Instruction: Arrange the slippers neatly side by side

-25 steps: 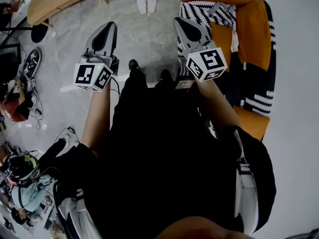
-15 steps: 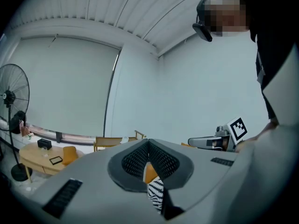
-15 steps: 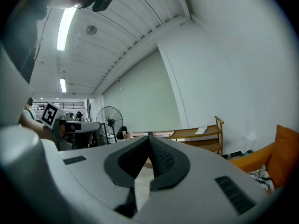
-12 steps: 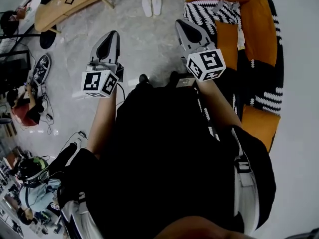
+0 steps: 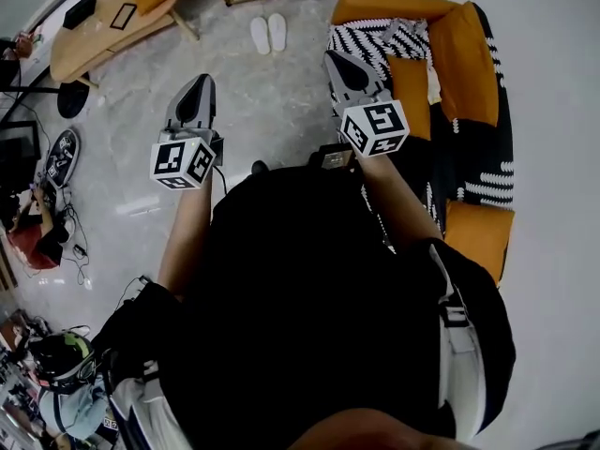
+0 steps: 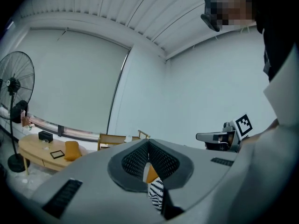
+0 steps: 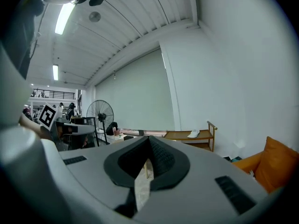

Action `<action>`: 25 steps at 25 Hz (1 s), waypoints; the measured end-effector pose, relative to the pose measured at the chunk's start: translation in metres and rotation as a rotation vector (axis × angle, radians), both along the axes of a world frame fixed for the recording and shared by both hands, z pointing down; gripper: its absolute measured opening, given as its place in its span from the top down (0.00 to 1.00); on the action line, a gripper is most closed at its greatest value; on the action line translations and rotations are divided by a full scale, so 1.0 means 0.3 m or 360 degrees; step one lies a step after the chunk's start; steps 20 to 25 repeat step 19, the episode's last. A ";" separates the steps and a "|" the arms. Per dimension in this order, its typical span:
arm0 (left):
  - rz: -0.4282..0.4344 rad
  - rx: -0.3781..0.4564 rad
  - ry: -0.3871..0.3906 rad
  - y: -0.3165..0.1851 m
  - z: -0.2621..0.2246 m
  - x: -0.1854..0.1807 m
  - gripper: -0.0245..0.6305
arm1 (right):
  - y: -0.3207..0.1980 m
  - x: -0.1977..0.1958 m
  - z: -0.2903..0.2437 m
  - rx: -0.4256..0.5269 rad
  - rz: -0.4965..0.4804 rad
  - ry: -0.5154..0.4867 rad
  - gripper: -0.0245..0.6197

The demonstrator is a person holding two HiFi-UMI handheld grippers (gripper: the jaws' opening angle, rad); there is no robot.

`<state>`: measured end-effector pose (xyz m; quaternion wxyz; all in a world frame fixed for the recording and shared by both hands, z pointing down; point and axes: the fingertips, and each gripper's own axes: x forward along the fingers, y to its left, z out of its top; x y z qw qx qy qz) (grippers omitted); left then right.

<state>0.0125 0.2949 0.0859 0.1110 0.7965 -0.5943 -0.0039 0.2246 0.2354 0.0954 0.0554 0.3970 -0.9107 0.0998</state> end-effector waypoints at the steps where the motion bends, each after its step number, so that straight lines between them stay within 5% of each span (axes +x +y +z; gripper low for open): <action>1: -0.0001 -0.0002 0.0001 0.004 0.005 -0.007 0.94 | 0.001 -0.003 -0.002 0.0006 0.0000 0.0011 0.91; 25: 0.0128 -0.0039 -0.0019 -0.008 0.011 0.064 0.94 | 0.010 0.019 0.053 -0.0030 -0.0030 0.0084 0.91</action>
